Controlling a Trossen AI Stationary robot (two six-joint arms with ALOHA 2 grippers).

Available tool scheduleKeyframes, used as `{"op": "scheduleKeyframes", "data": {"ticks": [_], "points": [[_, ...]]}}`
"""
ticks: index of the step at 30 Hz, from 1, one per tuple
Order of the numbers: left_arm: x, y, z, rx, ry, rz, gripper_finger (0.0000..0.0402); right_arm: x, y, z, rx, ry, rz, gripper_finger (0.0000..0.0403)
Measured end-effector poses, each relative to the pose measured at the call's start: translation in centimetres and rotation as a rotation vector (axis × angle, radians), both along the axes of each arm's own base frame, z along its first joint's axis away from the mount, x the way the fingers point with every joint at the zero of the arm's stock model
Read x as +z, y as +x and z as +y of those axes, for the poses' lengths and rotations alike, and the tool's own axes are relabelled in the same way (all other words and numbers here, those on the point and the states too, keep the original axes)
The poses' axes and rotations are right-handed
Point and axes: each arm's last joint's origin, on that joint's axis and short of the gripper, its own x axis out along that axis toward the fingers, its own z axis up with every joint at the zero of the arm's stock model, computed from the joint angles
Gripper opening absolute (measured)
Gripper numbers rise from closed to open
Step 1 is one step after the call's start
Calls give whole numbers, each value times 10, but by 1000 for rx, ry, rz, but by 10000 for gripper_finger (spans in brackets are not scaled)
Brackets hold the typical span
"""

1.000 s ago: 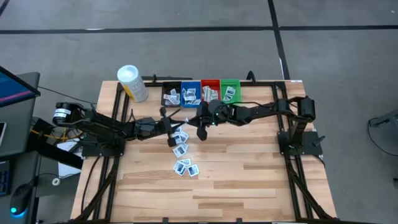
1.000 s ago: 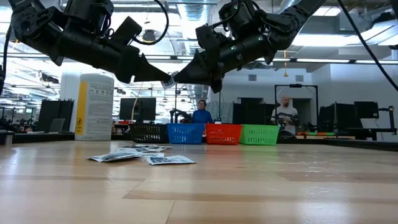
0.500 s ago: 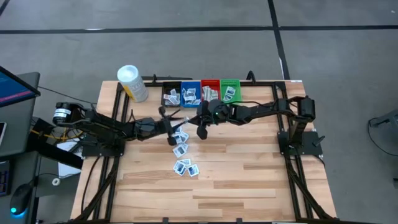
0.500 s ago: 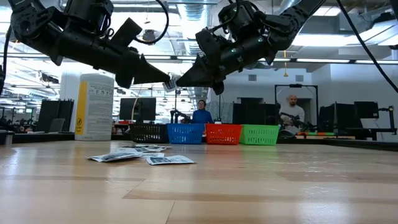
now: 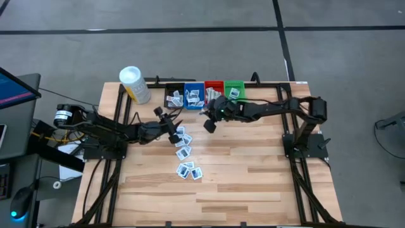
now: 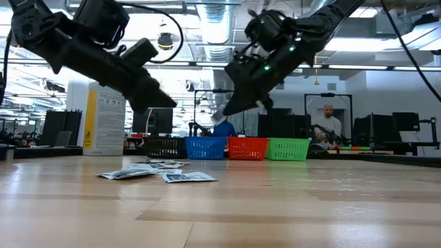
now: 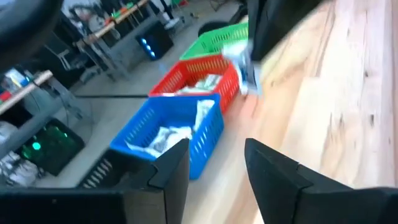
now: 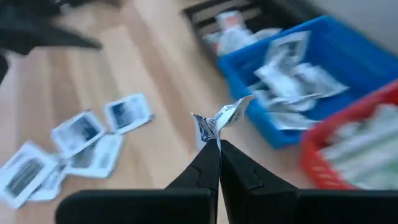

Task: Pick & Place First Aid Supplies
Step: Put the blue alcohol pad into the green bin

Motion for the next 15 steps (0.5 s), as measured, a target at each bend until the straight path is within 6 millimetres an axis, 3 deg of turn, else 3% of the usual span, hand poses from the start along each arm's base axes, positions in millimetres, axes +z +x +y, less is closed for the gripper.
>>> {"op": "scheduleKeyframes", "data": {"ticks": [8, 15], "points": [[-20, -15, 2, -10, -142, -1, 148, 15, -44, -3, -154, -89, -12, 0], [-30, -23, 12, 4, -273, -31, 147, -6, -97, -19, -325, -51, -93, 0]]}}
